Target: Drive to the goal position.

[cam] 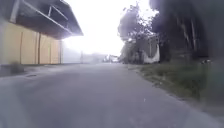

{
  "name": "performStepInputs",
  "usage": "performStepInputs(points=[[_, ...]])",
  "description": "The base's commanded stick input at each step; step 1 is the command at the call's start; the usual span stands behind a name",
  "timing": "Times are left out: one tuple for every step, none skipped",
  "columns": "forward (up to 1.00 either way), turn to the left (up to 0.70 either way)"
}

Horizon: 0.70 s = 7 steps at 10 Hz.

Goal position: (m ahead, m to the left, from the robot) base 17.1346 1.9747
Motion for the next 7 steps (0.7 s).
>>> performStepInputs(points=[[1.00,0.00],[1.00,0.00],[1.00,0.00],[1.00,0.00],[1.00,0.00],[1.00,0.00],[1.00,0.00]])
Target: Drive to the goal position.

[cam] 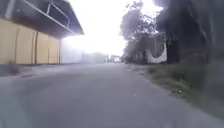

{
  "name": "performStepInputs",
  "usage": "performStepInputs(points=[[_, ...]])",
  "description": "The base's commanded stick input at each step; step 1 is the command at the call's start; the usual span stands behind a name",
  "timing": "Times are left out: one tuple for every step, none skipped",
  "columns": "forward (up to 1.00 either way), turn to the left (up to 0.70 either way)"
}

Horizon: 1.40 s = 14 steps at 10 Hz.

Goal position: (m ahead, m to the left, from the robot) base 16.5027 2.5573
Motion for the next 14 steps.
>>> performStepInputs(points=[[1.00,0.00],[1.00,-0.11],[1.00,-0.36],[1.00,-0.39],[1.00,-0.08],[1.00,0.00],[1.00,0.00],[1.00,0.00],[1.00,0.00],[1.00,0.00],[1.00,0.00],[1.00,0.00],[1.00,0.00],[1.00,0.00]])
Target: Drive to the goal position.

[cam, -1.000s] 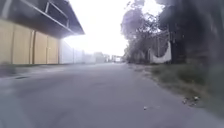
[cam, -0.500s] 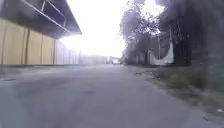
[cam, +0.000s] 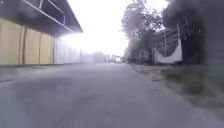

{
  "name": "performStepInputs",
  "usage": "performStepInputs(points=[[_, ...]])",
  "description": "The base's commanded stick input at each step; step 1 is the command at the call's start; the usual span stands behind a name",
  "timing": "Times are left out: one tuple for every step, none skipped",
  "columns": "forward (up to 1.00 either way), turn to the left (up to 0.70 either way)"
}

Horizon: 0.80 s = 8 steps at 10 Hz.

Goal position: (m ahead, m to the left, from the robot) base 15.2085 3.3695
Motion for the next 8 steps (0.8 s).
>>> performStepInputs(points=[[1.00,0.00],[1.00,0.00],[1.00,0.00],[1.00,0.00],[1.00,-0.05],[1.00,-0.40],[1.00,-0.40],[1.00,-0.40]])
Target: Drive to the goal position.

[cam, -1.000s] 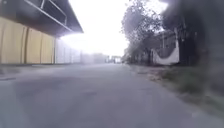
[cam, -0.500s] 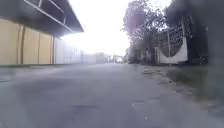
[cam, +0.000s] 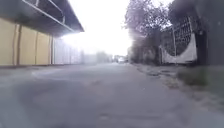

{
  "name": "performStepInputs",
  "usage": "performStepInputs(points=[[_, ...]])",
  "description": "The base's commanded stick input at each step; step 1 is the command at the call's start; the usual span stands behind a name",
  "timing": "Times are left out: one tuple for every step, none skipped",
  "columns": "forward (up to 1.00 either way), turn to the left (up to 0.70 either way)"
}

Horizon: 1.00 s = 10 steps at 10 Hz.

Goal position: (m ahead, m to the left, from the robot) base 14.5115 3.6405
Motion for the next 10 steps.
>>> performStepInputs(points=[[1.00,-0.40],[1.00,-0.33],[1.00,-0.05],[1.00,0.00],[1.00,0.00],[1.00,0.00],[1.00,0.00],[1.00,0.00],[1.00,0.00],[1.00,0.00]])
